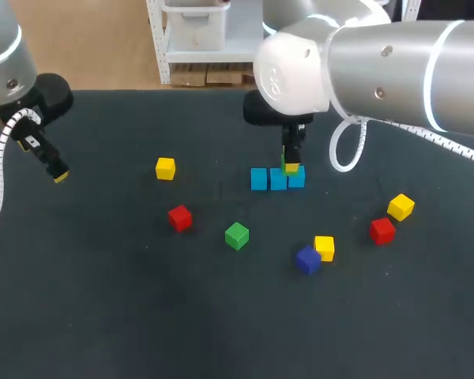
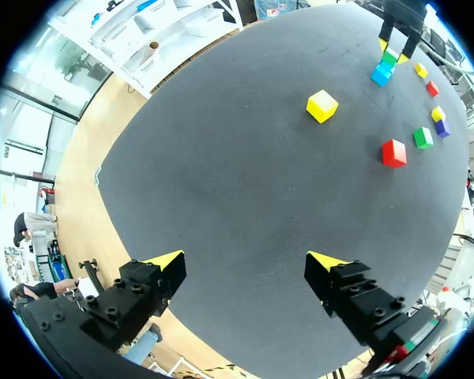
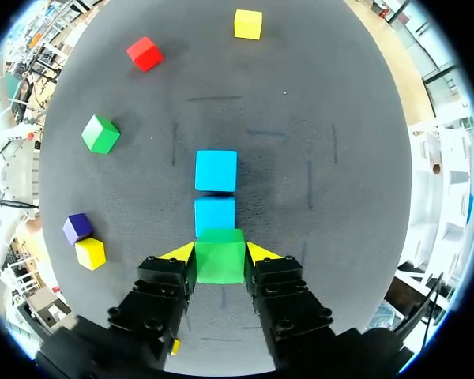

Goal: Place the blue cubes, place green cubes on the blue cubes, place the yellow cubes on the green cubes, then place the red cubes on the yellow cubes, and place purple cube on the red cubes.

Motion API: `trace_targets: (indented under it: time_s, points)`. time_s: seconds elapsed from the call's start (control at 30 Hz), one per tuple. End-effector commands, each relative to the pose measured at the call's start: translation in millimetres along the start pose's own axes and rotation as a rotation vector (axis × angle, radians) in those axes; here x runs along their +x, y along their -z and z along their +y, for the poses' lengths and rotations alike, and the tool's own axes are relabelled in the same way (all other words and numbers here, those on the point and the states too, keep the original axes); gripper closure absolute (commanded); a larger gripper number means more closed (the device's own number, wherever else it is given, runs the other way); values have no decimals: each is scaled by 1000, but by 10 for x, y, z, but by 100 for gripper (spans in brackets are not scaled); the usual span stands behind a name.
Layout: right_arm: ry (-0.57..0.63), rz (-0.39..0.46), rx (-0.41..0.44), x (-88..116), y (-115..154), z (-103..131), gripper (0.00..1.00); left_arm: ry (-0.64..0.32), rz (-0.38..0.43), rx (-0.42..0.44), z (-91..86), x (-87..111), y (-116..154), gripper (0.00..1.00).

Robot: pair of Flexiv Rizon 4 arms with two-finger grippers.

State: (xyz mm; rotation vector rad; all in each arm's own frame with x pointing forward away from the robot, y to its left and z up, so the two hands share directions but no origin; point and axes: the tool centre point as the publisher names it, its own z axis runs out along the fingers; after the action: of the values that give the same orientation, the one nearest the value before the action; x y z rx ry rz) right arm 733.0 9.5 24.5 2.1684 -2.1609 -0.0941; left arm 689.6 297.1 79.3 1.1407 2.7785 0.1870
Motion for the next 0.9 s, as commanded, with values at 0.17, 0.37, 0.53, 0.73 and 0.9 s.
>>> trace_targets:
  time_s: [0.17, 0.37, 0.53, 0.73, 0.9]
  points:
    - [5, -6, 11, 20, 15, 65, 100, 1, 2, 0, 4, -7, 1, 0]
    - [8, -3, 9, 22, -6, 76, 100, 1, 2, 0, 4, -7, 1, 0]
    - [10, 0, 7, 18, -27, 71, 100, 1, 2, 0, 4, -7, 1, 0]
    - [9, -3, 8, 12, -22, 62, 91, 1, 2, 0, 4, -7, 1, 0]
    - [11, 0, 15, 8, -19, 58, 73, 1, 2, 0, 4, -7, 1, 0]
